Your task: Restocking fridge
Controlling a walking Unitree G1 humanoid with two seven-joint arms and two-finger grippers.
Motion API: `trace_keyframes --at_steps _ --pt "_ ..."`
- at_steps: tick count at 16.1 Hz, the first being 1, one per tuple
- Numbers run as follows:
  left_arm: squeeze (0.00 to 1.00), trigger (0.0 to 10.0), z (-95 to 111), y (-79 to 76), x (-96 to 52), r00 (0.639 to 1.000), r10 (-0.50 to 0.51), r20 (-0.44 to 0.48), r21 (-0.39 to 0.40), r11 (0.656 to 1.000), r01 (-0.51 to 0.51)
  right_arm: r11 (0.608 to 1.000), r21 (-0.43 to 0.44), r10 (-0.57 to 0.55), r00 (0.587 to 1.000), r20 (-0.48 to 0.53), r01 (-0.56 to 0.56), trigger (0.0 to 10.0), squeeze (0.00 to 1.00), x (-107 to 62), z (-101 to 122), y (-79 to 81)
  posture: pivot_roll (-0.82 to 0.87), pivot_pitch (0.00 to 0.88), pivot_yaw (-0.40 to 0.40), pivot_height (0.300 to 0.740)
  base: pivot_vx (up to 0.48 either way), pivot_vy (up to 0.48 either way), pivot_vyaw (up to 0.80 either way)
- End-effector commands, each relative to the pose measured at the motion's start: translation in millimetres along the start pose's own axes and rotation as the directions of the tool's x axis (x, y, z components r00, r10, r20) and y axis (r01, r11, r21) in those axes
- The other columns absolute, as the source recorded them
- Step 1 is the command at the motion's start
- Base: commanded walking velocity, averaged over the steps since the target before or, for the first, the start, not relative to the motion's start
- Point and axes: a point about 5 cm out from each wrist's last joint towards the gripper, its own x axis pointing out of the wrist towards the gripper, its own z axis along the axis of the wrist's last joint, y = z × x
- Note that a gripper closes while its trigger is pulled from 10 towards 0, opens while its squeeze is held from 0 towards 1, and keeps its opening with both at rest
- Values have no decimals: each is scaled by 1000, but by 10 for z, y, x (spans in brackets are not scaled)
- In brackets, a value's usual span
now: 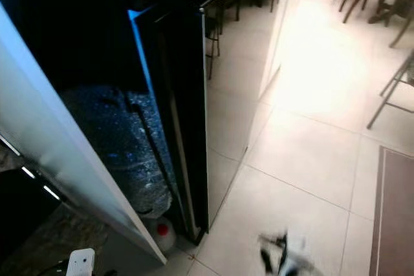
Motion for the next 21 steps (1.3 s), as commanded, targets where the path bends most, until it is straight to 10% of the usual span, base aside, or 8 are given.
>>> trace_keyframes --at_steps 1,21 --pt "0 10000 -57 48 -15 999 18 -30 -12 1000 -18 1000 -5 -10 999 -39 10 10000 0 1 -71 31 -56 21 37 740 0 0 0" --pt "0 10000 -37 46 -10 1000 16 -27 6 1000 -16 999 35 -16 999 -37 17 10000 0 57 -92 256 -55 19 34 740 0 0 -155"
